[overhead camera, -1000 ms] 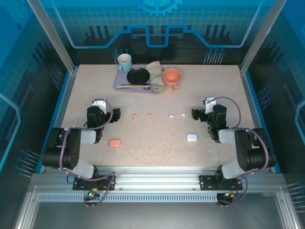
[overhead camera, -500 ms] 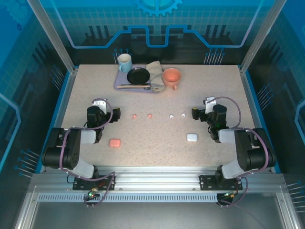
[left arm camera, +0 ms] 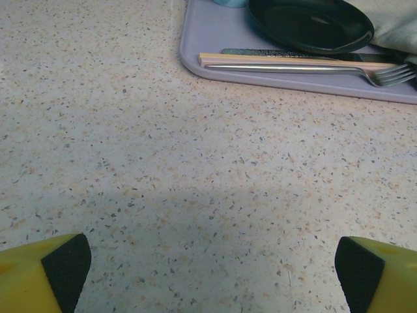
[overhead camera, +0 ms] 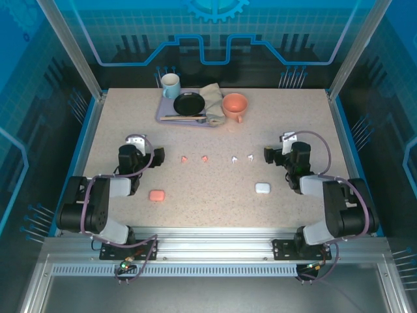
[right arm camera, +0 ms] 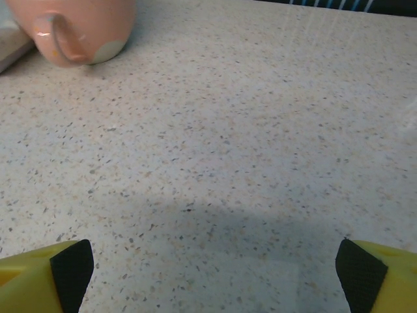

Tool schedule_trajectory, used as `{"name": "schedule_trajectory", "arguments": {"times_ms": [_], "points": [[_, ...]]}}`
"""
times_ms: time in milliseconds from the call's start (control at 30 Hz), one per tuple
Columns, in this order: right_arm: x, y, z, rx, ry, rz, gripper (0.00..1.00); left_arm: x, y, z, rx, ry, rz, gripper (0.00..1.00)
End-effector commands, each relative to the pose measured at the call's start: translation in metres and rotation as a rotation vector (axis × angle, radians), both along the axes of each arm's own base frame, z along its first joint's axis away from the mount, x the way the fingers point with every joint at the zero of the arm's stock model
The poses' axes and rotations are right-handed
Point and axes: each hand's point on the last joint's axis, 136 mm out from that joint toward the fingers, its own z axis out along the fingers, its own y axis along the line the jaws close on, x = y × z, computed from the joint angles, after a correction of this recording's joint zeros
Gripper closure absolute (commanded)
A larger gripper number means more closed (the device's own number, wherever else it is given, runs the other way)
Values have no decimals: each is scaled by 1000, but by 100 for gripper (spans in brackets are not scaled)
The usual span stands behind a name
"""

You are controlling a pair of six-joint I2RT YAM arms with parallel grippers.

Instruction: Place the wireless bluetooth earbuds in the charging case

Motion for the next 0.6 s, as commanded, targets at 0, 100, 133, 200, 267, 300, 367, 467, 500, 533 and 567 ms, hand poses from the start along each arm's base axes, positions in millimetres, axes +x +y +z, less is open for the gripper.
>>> {"name": "schedule_trajectory", "arguments": {"times_ms": [0, 100, 133, 200, 267, 300, 367, 467, 500, 533, 567], "points": [[2, -12, 38, 47, 95, -112, 0, 7, 7, 31, -1, -20, 36, 1], [-10, -13, 50, 135, 209, -189, 0, 4, 13, 46, -8, -16, 83, 1], [-13, -17, 58, 171, 232, -239, 0, 2, 15, 52, -16, -19, 98, 1], [-19, -21, 65, 247, 281, -294, 0, 1, 19, 69, -42, -23, 138, 1], [-22, -17, 70, 303, 331, -280, 0, -1, 19, 87, -76, -17, 156, 1], [-24, -14, 70, 326, 353, -266, 0, -2, 19, 93, -97, -8, 170, 1], [-27, -5, 71, 358, 389, -232, 0, -4, 22, 109, -147, 25, 216, 1], [-38, 8, 66, 402, 445, -181, 0, -8, 18, 126, -256, 95, 260, 1], [-42, 12, 64, 419, 464, -169, 0, -8, 14, 131, -291, 119, 255, 1], [-49, 18, 61, 438, 494, -151, 0, -11, 8, 133, -333, 154, 246, 1], [-54, 22, 59, 449, 516, -138, 0, -13, 2, 134, -372, 184, 243, 1]]}}
